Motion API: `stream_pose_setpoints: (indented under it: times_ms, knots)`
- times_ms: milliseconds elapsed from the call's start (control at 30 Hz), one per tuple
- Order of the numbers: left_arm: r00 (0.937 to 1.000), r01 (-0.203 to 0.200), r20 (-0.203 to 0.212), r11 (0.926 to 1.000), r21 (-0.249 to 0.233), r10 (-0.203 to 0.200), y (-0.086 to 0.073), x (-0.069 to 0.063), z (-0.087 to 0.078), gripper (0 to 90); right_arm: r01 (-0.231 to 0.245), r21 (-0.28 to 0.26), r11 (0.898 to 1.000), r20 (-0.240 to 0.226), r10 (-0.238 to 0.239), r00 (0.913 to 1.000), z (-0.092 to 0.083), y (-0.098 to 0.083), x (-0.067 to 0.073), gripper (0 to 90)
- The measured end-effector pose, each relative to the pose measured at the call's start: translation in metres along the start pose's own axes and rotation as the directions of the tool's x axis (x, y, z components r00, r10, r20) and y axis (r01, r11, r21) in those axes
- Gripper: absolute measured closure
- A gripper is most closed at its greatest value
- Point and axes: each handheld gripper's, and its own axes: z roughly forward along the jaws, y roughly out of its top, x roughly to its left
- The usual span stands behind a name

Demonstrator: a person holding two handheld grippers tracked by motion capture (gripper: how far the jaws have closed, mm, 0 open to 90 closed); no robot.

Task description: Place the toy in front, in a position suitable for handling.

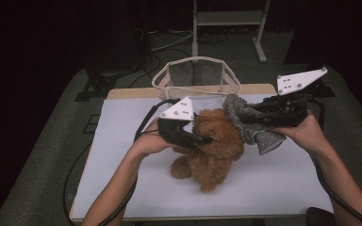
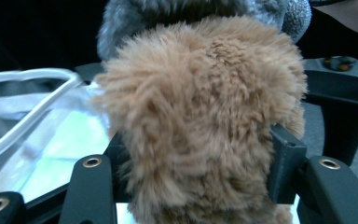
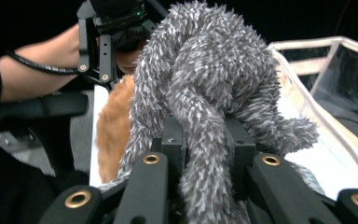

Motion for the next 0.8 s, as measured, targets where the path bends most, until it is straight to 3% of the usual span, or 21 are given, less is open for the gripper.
stream_pose_setpoints:
  times_ms: [67, 100, 167, 200, 267, 367, 433, 533, 633, 800]
  knots:
    - [0.9999, -0.007, 0.015, 0.9998, 0.017, 0.006, 0.002, -0.001, 0.009, 41.1, 0.01, 0.023, 1.0, 0.008, -0.01, 0.9999, 0.0, -0.002, 0.001, 73.7]
    - [0.9996, -0.008, 0.027, 0.9991, 0.041, 0.007, 0.002, -0.002, 0.023, 38.7, 0.026, 0.089, 0.996, 0.033, -0.029, 0.9991, 0.001, -0.009, 0.002, 73.7]
    - [0.9994, -0.001, 0.035, 0.9989, 0.046, 0.0, 0.0, -0.002, 0.03, 35.8, 0.025, 0.109, 0.994, 0.044, -0.03, 0.9986, 0.001, -0.013, 0.002, 73.7]
    - [0.9979, 0.024, 0.06, 0.9988, 0.042, -0.027, -0.005, -0.002, 0.044, 34.0, -0.001, 0.139, 0.99, 0.066, -0.008, 0.9978, 0.0, -0.029, 0.001, 73.7]
    - [0.9973, 0.033, 0.064, 0.9989, 0.034, -0.035, -0.009, -0.005, 0.056, 33.0, -0.035, 0.133, 0.991, 0.075, 0.025, 0.9968, -0.001, -0.043, -0.002, 73.7]
    - [0.9968, -0.01, 0.079, 0.999, 0.043, 0.006, -0.006, -0.009, 0.069, 36.6, -0.073, 0.109, 0.991, 0.076, 0.065, 0.995, -0.007, -0.065, -0.006, 73.7]
    - [0.9969, -0.035, 0.073, 0.9977, 0.057, 0.031, 0.0, -0.01, 0.072, 40.5, -0.101, 0.063, 0.993, 0.059, 0.097, 0.9935, -0.017, -0.075, -0.008, 73.7]
    - [0.9962, -0.06, 0.067, 0.9953, 0.076, 0.055, 0.009, -0.009, 0.074, 42.6, -0.091, 0.035, 0.995, 0.076, 0.088, 0.9932, -0.027, -0.077, -0.006, 73.7]
    - [0.9935, -0.087, 0.08, 0.9926, 0.084, 0.081, 0.01, -0.009, 0.072, 42.7, -0.07, 0.042, 0.997, 0.085, 0.066, 0.9942, -0.03, -0.074, -0.002, 73.7]
    - [0.994, -0.078, 0.081, 0.9947, 0.066, 0.073, 0.007, -0.01, 0.066, 42.3, -0.034, 0.051, 0.998, 0.056, 0.031, 0.9979, -0.026, -0.06, 0.004, 73.5]
